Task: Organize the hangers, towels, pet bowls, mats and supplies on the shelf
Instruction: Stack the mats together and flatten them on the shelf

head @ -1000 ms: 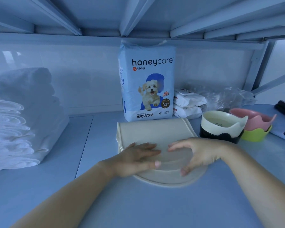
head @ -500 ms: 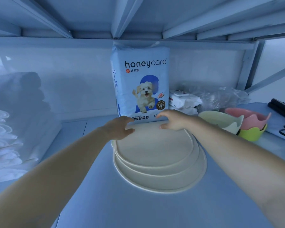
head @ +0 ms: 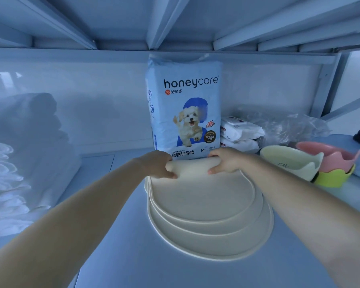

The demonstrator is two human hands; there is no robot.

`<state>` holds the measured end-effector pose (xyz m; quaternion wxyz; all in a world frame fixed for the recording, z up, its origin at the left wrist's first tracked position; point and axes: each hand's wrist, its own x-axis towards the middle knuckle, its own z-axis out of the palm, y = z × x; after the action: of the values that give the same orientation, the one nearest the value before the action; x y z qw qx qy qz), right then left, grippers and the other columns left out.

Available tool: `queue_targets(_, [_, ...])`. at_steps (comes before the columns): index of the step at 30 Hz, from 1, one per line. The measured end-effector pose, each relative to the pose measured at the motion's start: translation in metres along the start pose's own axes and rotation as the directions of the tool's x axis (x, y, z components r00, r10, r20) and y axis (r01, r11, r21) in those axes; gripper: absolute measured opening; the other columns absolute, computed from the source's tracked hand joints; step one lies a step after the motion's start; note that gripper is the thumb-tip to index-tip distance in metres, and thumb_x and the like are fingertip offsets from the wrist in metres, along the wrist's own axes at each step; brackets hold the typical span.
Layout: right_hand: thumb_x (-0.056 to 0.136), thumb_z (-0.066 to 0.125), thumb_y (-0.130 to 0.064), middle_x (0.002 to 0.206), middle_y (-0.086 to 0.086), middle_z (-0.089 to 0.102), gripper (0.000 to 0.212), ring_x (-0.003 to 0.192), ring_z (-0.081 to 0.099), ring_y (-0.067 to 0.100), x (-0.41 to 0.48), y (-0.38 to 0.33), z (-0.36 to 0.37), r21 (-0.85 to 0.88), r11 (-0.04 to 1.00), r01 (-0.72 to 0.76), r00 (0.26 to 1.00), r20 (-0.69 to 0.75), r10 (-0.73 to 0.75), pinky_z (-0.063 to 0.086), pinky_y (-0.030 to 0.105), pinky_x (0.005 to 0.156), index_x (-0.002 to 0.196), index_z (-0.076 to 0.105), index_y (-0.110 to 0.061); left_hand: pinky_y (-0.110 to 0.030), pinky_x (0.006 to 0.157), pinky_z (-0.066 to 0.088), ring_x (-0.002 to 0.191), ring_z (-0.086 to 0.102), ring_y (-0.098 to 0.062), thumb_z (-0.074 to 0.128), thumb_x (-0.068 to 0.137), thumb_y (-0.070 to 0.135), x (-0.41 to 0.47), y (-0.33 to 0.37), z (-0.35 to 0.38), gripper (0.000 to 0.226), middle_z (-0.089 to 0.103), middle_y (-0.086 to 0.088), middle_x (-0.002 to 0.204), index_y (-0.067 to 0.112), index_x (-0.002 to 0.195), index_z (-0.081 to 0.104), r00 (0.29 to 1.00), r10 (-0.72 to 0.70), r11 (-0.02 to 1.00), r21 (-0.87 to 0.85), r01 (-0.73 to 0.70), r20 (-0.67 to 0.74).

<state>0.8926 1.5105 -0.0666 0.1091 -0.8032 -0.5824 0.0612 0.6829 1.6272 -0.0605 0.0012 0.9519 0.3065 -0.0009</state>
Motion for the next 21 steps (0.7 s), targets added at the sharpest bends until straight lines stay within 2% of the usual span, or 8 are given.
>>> queue_targets(2, [0.073,0.076,-0.041,0.123,-0.002,0.056,0.054,0.107,0.053,0.018,0.0,-0.001,-0.003,0.038,0.999,0.01,1.0,-0.007,-0.01,0.045,0.032,0.093,0.119,0.057,-0.021,-0.024,0.076,0.034,0.091,0.046,-0.015,0.064,0.082,0.048,-0.002,-0.002,-0.001,0.052,0.058,0.0,0.113,0.015,0.12,0.052,1.0,0.008,0.999,-0.031,-0.008,0.007])
queue_targets(6, [0.074,0.076,-0.037,0.113,-0.004,0.063,0.044,0.098,0.057,0.016,0.0,0.0,-0.006,0.085,0.995,0.049,0.997,-0.057,-0.044,0.046,0.03,0.087,0.112,0.063,-0.02,-0.025,0.072,0.036,0.093,0.053,-0.019,0.067,0.081,0.042,-0.002,-0.004,-0.001,0.039,0.061,0.0,0.101,0.016,0.109,0.06,0.995,0.012,0.997,-0.078,-0.019,-0.096])
queue_targets(11, [0.076,0.071,-0.045,0.111,-0.002,0.058,0.048,0.106,0.055,0.023,0.005,-0.007,-0.011,-0.034,0.999,-0.009,0.989,-0.149,0.003,0.045,0.032,0.084,0.117,0.06,-0.021,-0.024,0.065,0.035,0.085,0.051,-0.018,0.066,0.082,0.039,0.002,-0.005,-0.003,0.028,0.055,0.004,0.086,0.018,0.098,0.058,0.993,-0.061,0.986,-0.162,0.044,-0.103])
queue_targets(15, [0.084,0.064,-0.042,0.109,0.003,0.06,0.033,0.106,0.053,0.024,0.009,-0.024,-0.018,-0.179,0.983,-0.04,0.937,-0.348,-0.025,0.034,0.029,0.076,0.108,0.059,-0.02,-0.029,0.07,0.041,0.089,0.048,-0.02,0.063,0.084,0.041,0.008,-0.006,-0.001,0.028,0.058,-0.002,0.104,0.021,0.103,0.056,0.957,-0.193,0.969,-0.193,0.151,-0.217])
queue_targets(17, [0.085,0.063,-0.041,0.112,0.004,0.059,0.034,0.108,0.051,0.024,0.016,-0.025,-0.011,-0.209,0.977,-0.047,0.924,-0.379,-0.037,0.036,0.031,0.082,0.11,0.058,-0.018,-0.03,0.07,0.041,0.093,0.051,-0.022,0.062,0.084,0.042,0.009,-0.005,0.001,0.028,0.058,-0.003,0.109,0.022,0.104,0.053,0.948,-0.212,0.97,-0.171,0.174,-0.237])
queue_targets(19, [0.084,0.064,-0.04,0.13,0.004,0.051,0.049,0.119,0.045,0.023,0.018,-0.018,0.002,-0.21,0.977,-0.022,0.949,-0.313,-0.046,0.034,0.033,0.096,0.125,0.051,-0.017,-0.037,0.085,0.042,0.113,0.049,-0.024,0.059,0.086,0.042,0.008,-0.004,0.009,0.045,0.053,-0.004,0.125,0.022,0.125,0.046,0.962,-0.183,0.983,-0.07,0.172,-0.204])
queue_targets(21, [0.083,0.066,-0.037,0.149,0.002,0.03,0.069,0.135,0.031,0.022,0.014,-0.009,0.017,-0.156,0.988,0.01,0.959,-0.279,-0.054,0.026,0.032,0.109,0.141,0.035,-0.016,-0.052,0.106,0.025,0.135,0.029,-0.024,0.053,0.091,0.038,0.003,-0.001,0.021,0.063,0.032,-0.003,0.146,0.023,0.145,0.022,0.973,-0.147,0.989,0.002,0.15,-0.18])
